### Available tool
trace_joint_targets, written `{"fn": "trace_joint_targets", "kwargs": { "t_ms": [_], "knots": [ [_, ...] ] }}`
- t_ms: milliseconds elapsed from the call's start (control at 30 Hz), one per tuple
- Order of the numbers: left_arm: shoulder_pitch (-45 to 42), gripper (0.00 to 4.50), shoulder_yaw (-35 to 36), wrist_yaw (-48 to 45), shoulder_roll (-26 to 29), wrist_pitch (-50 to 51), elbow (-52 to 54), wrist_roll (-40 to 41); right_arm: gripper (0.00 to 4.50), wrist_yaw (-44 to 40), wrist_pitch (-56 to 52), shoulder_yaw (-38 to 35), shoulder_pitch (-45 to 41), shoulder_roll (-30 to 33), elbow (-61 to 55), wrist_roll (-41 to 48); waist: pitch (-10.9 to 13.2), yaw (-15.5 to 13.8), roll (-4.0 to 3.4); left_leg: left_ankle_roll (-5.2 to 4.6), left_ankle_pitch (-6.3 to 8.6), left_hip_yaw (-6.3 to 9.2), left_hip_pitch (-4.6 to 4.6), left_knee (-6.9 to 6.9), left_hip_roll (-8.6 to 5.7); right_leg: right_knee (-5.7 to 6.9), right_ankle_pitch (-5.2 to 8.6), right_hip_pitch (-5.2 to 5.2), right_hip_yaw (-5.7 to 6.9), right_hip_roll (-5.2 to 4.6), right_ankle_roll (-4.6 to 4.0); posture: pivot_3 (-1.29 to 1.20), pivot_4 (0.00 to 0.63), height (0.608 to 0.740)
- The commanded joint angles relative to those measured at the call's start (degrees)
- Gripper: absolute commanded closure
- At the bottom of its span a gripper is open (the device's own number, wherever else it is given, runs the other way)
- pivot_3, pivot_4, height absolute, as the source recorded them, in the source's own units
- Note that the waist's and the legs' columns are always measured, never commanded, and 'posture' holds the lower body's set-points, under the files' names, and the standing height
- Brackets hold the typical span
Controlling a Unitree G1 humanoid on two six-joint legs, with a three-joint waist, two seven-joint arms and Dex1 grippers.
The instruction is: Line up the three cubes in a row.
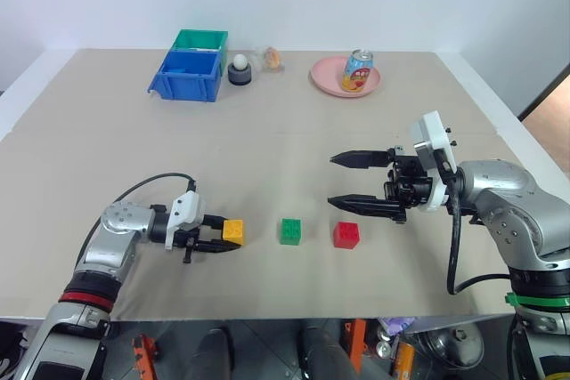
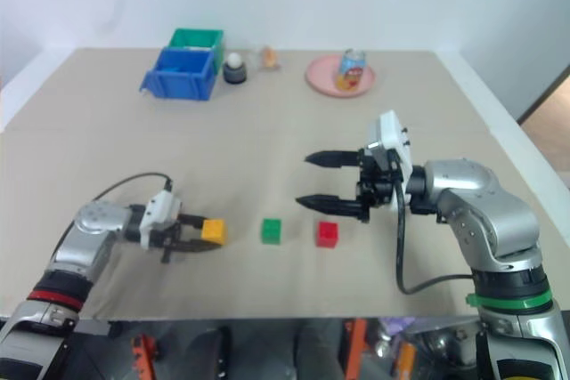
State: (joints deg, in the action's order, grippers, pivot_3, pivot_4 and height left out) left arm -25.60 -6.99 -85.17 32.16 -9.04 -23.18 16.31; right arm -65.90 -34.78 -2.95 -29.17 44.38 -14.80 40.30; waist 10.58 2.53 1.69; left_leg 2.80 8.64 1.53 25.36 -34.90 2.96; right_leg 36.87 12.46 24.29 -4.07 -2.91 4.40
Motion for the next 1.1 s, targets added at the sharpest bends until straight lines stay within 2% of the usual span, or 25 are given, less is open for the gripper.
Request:
{"fn": "trace_joint_targets", "kwargs": {
  "t_ms": [33, 67, 100, 167, 333, 500, 767, 1000, 1100],
  "knots": [
    [-0.9, 3.18, 0.0, 0.3, -0.2, -1.8, -0.3, -0.6, 0.40, 0.2, 0.4, -1.9, -1.0, 0.4, -1.4, 0.9, 0.0, 0.0, 0.00, 0.00, 0.00, 0.00, 0.00, -0.02, 0.00, 0.02, 0.00, 0.00, 0.00, 0.00, 0.00, 0.00, 0.150, 0.740],
    [-1.0, 3.18, 0.0, 0.4, -0.3, -1.9, -0.5, -0.6, 0.40, 0.2, 0.4, -1.9, -1.0, 0.4, -1.4, 0.9, 0.0, 0.0, 0.00, 0.00, 0.00, 0.00, 0.00, -0.04, 0.00, 0.05, 0.00, 0.00, 0.00, 0.00, 0.00, 0.00, 0.150, 0.740],
    [-1.2, 2.37, 0.2, 0.9, -0.6, -2.3, -0.9, -0.8, 0.40, 0.2, 0.4, -2.0, -0.9, 0.4, -1.4, 0.9, 0.0, 0.0, 0.00, 0.00, 0.00, 0.00, -0.01, -0.06, 0.00, 0.08, 0.00, 0.00, 0.00, 0.00, 0.00, 0.00, 0.150, 0.740],
    [-1.9, 1.79, 0.5, 1.9, -1.1, -3.0, -1.8, -1.0, 0.40, 0.2, 0.4, -2.0, -1.0, 0.4, -1.4, 0.9, 0.0, 0.0, 0.00, -0.01, -0.01, 0.00, -0.01, -0.09, 0.00, 0.10, 0.00, -0.01, -0.01, 0.00, -0.01, 0.00, 0.150, 0.740],
    [-3.7, 0.04, 1.0, 4.5, -2.2, -5.3, -4.2, -2.1, 0.40, 0.1, 0.5, -2.0, -1.1, 0.4, -1.1, 0.8, 0.0, 0.0, 0.00, -0.06, -0.04, 0.00, -0.02, -0.16, 0.00, 0.12, -0.05, -0.04, -0.01, 0.00, -0.02, 0.00, 0.150, 0.740],
    [-1.9, 0.01, 0.9, 1.2, -2.0, -1.3, 0.8, 2.2, 0.40, 0.0, 0.5, -2.2, -1.2, 0.5, -1.0, 1.0, 0.0, 0.0, 0.00, -0.05, -0.04, 0.00, -0.01, -0.16, 0.00, 0.12, -0.04, -0.04, -0.01, 0.01, 0.00, 0.00, 0.150, 0.740],
    [0.7, 0.01, 3.7, 4.0, -0.9, 18.1, 16.5, 13.9, 0.40, -0.6, 0.5, -2.2, -1.8, 0.7, -0.1, 0.9, 0.0, 0.0, 0.00, -0.06, -0.04, 0.03, -0.03, -0.17, 0.02, 0.17, -0.03, -0.04, -0.01, 0.04, -0.01, 0.00, 0.150, 0.740],
    [-1.7, 0.01, 7.6, 9.3, -1.6, 15.1, 16.8, 12.9, 0.40, -1.1, 0.7, -1.8, -2.3, 0.5, 0.7, 0.8, 0.0, 0.0, 0.00, -0.06, -0.04, 0.03, -0.09, -0.18, 0.03, 0.18, -0.04, -0.08, -0.01, 0.05, -0.03, 0.00, 0.150, 0.740],
    [-3.3, 0.01, 10.7, 15.3, -2.1, 21.6, 18.7, 16.4, 0.40, -1.1, 0.9, -1.6, -2.4, 0.3, 0.9, 0.5, 0.0, 0.0, 0.00, -0.06, -0.04, 0.03, -0.08, -0.23, 0.03, 0.18, -0.04, -0.10, -0.01, 0.05, -0.02, 0.00, 0.150, 0.740]
  ]
}}
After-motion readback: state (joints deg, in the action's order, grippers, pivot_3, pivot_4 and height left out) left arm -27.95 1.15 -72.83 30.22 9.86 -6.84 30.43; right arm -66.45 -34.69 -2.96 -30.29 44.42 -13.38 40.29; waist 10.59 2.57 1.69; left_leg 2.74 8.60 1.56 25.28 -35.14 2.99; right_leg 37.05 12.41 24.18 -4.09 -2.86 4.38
